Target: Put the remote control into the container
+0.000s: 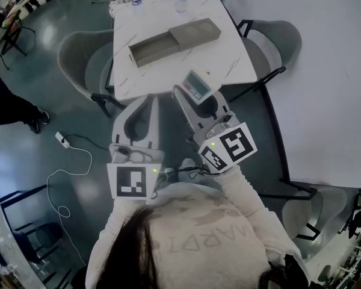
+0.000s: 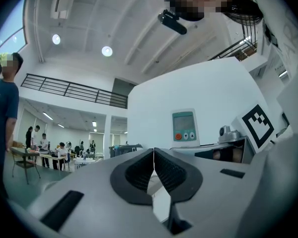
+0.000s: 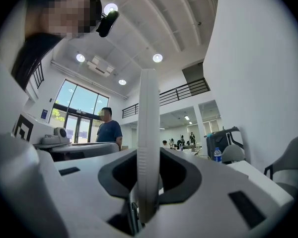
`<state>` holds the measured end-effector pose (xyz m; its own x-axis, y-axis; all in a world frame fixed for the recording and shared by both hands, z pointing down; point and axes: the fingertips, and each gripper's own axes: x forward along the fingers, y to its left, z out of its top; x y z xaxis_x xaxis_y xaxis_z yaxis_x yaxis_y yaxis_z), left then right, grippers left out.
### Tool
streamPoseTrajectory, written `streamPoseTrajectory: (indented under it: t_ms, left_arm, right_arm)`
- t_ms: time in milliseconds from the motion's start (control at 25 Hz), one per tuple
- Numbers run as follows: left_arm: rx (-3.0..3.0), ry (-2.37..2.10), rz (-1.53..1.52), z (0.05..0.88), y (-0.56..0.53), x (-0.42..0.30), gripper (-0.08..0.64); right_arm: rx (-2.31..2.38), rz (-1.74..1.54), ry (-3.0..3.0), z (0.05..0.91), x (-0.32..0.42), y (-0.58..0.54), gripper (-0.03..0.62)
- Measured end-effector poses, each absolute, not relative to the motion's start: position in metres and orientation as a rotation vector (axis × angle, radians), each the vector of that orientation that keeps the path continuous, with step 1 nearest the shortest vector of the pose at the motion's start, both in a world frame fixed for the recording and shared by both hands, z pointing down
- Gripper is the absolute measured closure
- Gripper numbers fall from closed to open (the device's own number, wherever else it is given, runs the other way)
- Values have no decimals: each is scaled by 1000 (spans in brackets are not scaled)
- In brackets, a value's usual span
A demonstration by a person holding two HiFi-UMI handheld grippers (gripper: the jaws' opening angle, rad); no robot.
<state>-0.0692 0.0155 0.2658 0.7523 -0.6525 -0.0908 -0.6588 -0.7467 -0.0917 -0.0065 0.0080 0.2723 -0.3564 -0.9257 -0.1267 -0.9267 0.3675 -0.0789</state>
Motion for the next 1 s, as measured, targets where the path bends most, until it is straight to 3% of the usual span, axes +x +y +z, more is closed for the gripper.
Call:
streamPoseTrajectory:
  t_ms: [1000]
  left_arm:
    - [-2742, 1285, 62, 274, -131, -24, 546]
  right_arm:
    - [-1594, -236, 2650, 348, 46, -188, 503]
